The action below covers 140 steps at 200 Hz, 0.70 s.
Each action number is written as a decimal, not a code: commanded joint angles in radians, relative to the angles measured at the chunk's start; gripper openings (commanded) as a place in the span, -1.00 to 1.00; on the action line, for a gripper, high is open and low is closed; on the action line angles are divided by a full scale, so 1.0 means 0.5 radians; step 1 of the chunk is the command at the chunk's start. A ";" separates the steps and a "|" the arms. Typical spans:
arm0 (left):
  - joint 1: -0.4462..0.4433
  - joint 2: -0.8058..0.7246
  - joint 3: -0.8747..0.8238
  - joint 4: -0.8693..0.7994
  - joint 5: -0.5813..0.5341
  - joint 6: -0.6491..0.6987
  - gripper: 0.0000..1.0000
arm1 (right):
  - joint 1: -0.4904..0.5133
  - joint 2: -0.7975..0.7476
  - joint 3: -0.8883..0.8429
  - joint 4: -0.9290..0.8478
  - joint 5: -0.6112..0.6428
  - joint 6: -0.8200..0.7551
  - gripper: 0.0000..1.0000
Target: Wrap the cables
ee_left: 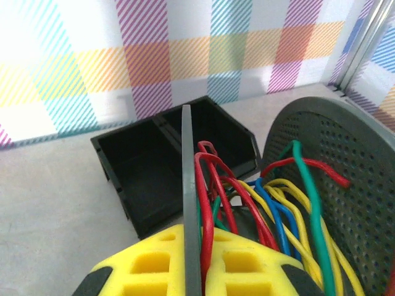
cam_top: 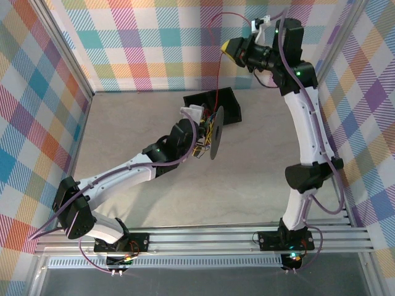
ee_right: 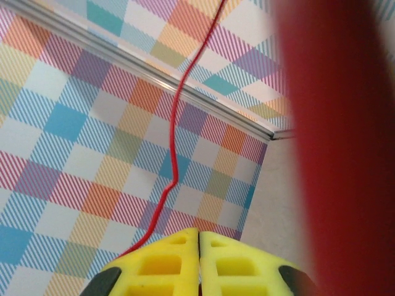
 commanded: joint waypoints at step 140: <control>-0.380 0.174 0.008 -0.186 0.143 0.318 -1.00 | 0.139 0.290 0.359 0.350 -0.252 -0.066 -1.00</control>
